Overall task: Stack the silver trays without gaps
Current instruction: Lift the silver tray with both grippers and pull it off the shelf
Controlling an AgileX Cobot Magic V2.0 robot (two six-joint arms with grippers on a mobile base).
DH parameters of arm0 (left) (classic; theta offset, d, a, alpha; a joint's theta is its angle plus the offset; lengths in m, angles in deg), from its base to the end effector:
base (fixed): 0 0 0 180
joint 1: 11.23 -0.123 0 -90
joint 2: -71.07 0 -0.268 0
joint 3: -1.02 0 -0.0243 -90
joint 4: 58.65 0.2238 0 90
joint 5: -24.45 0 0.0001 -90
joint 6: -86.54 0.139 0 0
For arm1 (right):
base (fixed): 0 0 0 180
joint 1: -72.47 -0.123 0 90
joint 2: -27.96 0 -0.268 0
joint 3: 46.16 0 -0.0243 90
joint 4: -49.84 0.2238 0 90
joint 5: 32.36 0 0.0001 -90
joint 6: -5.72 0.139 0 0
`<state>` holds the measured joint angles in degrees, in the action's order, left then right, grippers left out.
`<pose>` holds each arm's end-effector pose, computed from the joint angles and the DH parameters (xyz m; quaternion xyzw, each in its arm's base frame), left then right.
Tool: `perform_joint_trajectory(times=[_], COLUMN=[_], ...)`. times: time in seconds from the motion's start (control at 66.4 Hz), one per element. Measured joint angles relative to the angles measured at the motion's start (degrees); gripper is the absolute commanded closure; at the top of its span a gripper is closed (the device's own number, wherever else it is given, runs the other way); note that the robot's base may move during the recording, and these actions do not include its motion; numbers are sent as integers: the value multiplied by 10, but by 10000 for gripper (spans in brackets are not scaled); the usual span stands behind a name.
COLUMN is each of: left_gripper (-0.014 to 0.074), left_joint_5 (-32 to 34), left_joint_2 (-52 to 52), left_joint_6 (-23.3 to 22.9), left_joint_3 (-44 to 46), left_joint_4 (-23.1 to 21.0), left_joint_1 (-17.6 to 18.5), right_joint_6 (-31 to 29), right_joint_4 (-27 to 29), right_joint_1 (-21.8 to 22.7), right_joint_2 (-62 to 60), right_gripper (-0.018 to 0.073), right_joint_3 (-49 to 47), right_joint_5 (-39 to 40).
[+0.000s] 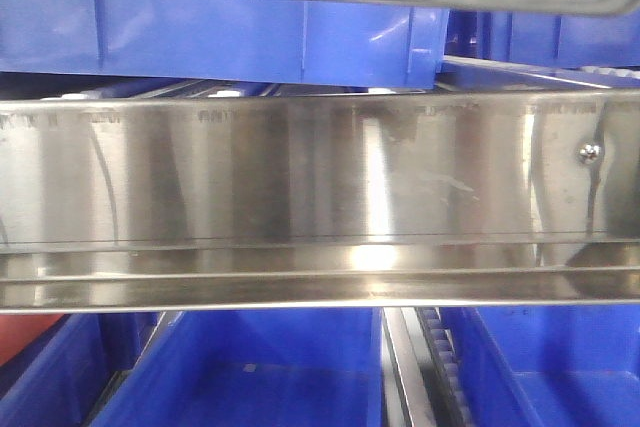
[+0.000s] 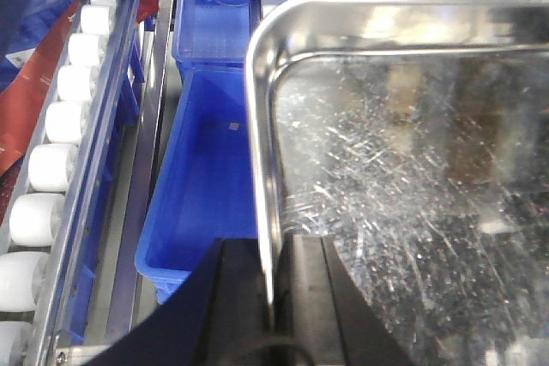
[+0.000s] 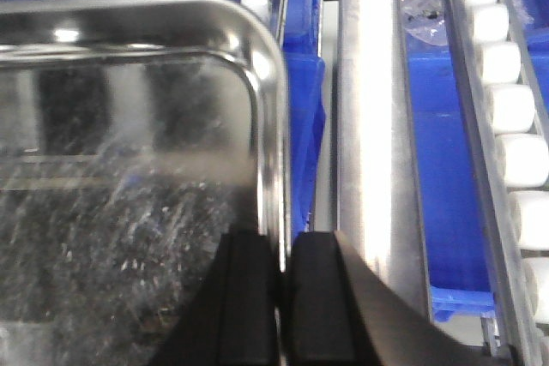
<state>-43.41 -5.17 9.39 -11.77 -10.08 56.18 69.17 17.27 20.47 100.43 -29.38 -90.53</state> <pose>0.1711 -0.1599 0.3271 -0.0005 0.8962 -0.0509 0.4407 0.1839 0.1320 0.3072 0.0172 0.9242 0.0834 0.3722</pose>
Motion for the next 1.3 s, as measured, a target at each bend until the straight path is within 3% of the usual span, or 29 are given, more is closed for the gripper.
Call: perform_joint_trajectory(times=[1.295], left_gripper=[610], left_joint_5=[17], left_joint_2=[-1], left_joint_6=[0], left_joint_3=[-1], left_joint_4=[-1], left_joint_1=[-14], right_joint_6=[0], right_joint_4=[-6], right_joint_1=[-1], right_joint_2=[-3], right_gripper=[574], right_joint_3=[0], right_joint_5=[18])
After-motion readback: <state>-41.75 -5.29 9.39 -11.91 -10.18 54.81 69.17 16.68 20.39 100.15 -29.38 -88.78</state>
